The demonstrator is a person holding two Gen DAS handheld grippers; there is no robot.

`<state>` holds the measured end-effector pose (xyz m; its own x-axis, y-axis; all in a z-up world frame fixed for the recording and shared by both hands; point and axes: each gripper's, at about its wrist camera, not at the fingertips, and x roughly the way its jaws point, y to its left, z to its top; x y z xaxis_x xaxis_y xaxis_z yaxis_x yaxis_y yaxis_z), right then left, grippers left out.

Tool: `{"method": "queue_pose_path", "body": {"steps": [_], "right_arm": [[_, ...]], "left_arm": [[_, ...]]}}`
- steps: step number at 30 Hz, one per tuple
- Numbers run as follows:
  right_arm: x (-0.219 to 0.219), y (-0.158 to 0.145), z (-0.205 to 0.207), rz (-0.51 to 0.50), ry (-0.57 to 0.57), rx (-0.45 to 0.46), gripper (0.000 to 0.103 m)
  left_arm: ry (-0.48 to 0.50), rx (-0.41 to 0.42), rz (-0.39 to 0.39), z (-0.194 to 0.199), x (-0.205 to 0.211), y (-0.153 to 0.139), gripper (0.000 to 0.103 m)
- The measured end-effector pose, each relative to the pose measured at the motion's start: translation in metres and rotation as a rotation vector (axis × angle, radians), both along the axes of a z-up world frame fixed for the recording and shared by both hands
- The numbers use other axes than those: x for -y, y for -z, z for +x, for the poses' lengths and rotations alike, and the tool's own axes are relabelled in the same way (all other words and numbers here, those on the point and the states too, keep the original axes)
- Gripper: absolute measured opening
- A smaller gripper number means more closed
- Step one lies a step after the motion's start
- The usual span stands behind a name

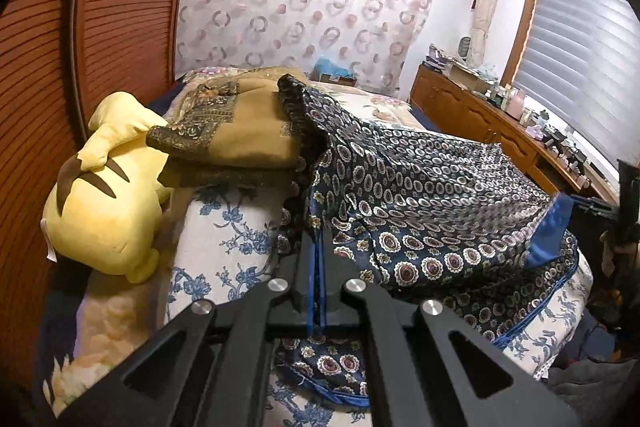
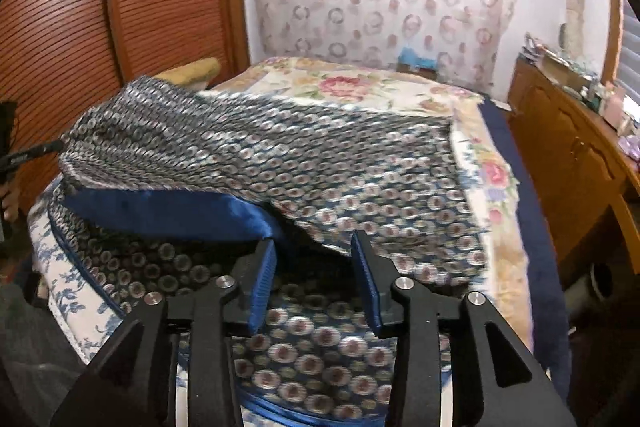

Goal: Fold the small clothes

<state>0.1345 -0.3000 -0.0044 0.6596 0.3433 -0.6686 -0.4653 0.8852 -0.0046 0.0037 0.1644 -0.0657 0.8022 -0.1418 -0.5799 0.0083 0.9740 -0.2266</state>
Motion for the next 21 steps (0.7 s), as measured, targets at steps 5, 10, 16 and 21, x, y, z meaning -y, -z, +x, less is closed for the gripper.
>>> {"method": "queue_pose_path", "body": {"steps": [5, 10, 16, 21], "right_arm": [[0.013, -0.004, -0.002, -0.022, 0.009, -0.006, 0.040], [0.037, 0.000, 0.009, -0.019, 0.118, -0.008, 0.040], [0.074, 0.029, 0.052, -0.032, 0.282, -0.090, 0.040], [0.086, 0.048, 0.072, 0.018, 0.299, -0.167, 0.039]], "left_arm": [[-0.015, -0.005, 0.000, 0.000, -0.004, 0.004, 0.000], [-0.014, -0.005, 0.003, 0.000, -0.004, 0.004, 0.000], [-0.013, -0.012, 0.007, 0.000, -0.003, 0.007, 0.000], [-0.007, -0.028, 0.014, 0.000, 0.001, 0.011, 0.000]]}}
